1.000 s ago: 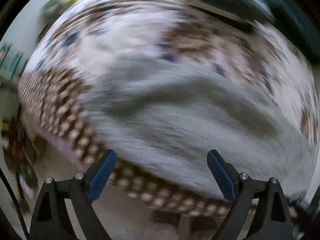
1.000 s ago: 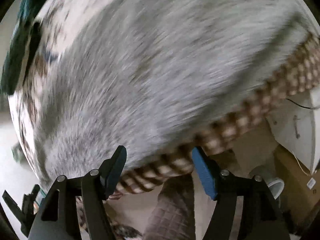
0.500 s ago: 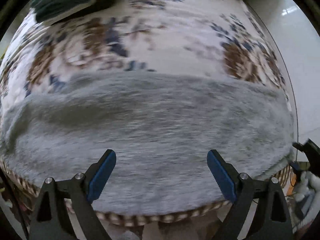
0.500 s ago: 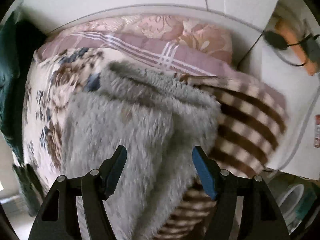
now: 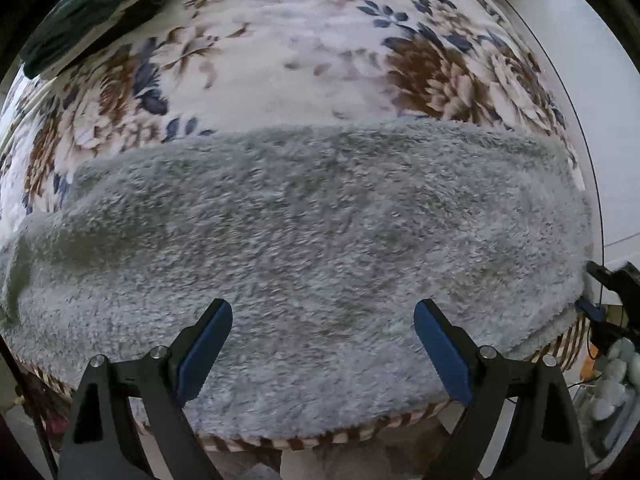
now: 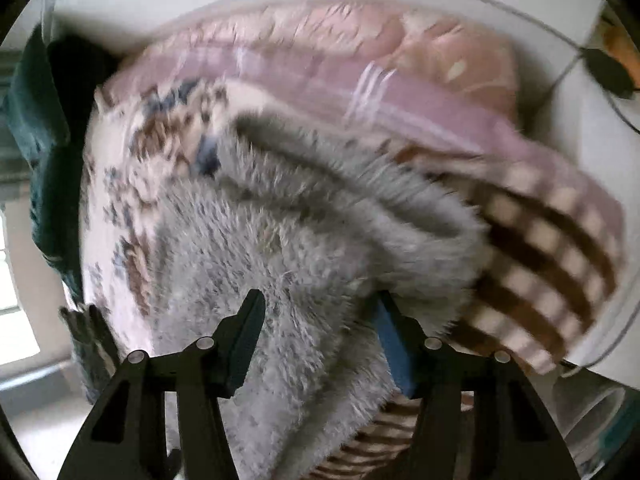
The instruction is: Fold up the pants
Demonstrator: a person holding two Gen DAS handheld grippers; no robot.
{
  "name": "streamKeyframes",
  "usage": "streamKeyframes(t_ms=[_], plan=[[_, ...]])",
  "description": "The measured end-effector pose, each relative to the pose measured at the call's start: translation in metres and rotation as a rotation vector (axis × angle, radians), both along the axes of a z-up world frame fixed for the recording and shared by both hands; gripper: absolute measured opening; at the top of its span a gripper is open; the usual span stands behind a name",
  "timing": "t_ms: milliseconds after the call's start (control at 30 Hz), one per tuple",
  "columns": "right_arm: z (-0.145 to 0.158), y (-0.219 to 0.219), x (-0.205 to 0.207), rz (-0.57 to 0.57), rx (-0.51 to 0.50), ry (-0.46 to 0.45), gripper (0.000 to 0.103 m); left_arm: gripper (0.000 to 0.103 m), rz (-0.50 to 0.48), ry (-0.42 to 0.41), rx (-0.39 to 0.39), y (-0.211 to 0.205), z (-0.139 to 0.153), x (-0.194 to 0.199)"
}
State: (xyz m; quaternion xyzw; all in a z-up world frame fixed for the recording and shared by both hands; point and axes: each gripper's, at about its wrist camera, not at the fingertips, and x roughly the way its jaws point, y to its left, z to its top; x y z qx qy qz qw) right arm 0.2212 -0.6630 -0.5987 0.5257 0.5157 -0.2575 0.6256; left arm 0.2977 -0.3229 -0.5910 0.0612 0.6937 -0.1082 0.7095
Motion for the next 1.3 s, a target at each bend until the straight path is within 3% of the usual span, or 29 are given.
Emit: streamKeyframes(t_ms=[33, 167, 267, 333, 433, 533, 667, 800, 833, 867, 900, 933, 967, 1000, 1100, 1167, 1233, 1300], plan=[[-0.002, 0.003, 0.002, 0.004, -0.010, 0.019, 0.006, 0.093, -0.005, 0.002, 0.002, -0.003, -0.001, 0.001], [0.028, 0.019, -0.016, -0.029, -0.092, 0.027, 0.006, 0.093, -0.027, 0.008, 0.004, -0.011, -0.001, 0.002], [0.056, 0.033, -0.046, -0.036, -0.101, 0.049, 0.006, 0.093, -0.040, 0.017, 0.004, -0.014, -0.002, 0.002], [0.059, 0.037, -0.058, -0.009, -0.078, 0.079, 0.006, 0.093, -0.045, 0.024, 0.004, -0.017, -0.004, 0.002], [0.039, 0.035, -0.057, 0.144, -0.024, 0.218, 0.020, 0.093, -0.047, 0.035, -0.002, -0.022, -0.005, 0.002], [0.052, 0.014, -0.056, 0.108, -0.095, 0.230, 0.023, 0.093, -0.052, 0.041, -0.010, -0.027, -0.007, 0.003], [0.068, -0.017, -0.020, 0.082, -0.112, 0.134, 0.024, 0.093, -0.059, 0.023, -0.008, -0.037, -0.008, 0.005], [0.046, -0.032, 0.053, 0.225, -0.109, 0.131, 0.025, 0.093, -0.068, 0.005, -0.004, -0.053, -0.014, 0.009], [0.037, -0.035, 0.068, 0.266, -0.095, 0.144, 0.029, 0.093, -0.084, -0.011, 0.008, -0.061, -0.016, 0.011], [0.018, -0.035, 0.087, 0.339, -0.042, 0.173, 0.044, 0.093, -0.101, -0.026, 0.022, -0.068, -0.019, 0.012], [0.006, -0.035, 0.098, 0.377, -0.018, 0.200, 0.045, 0.093, -0.121, -0.045, 0.039, -0.077, -0.022, 0.013], [-0.004, -0.034, 0.108, 0.419, -0.027, 0.235, 0.044, 0.093, -0.140, -0.065, 0.053, -0.083, -0.024, 0.015], [-0.009, -0.032, 0.120, 0.468, -0.075, 0.272, 0.019, 0.093, -0.162, -0.087, 0.068, -0.091, -0.026, 0.016], [-0.007, -0.030, 0.127, 0.516, -0.147, 0.300, 0.006, 0.093, -0.197, -0.117, 0.096, -0.102, -0.030, 0.017], [0.016, -0.042, 0.137, 0.482, -0.269, 0.263, 0.006, 0.093, -0.254, -0.166, 0.139, -0.122, -0.037, 0.021], [0.019, -0.050, 0.138, 0.467, -0.235, 0.231, 0.007, 0.093, -0.253, -0.151, 0.130, -0.130, -0.042, 0.025], [0.018, -0.046, 0.137, 0.543, -0.157, 0.249, 0.016, 0.093, -0.246, -0.134, 0.117, -0.130, -0.043, 0.029], [0.029, -0.042, 0.126, 0.593, -0.176, 0.263, 0.049, 0.093, -0.236, -0.130, 0.102, -0.133, -0.042, 0.033]])
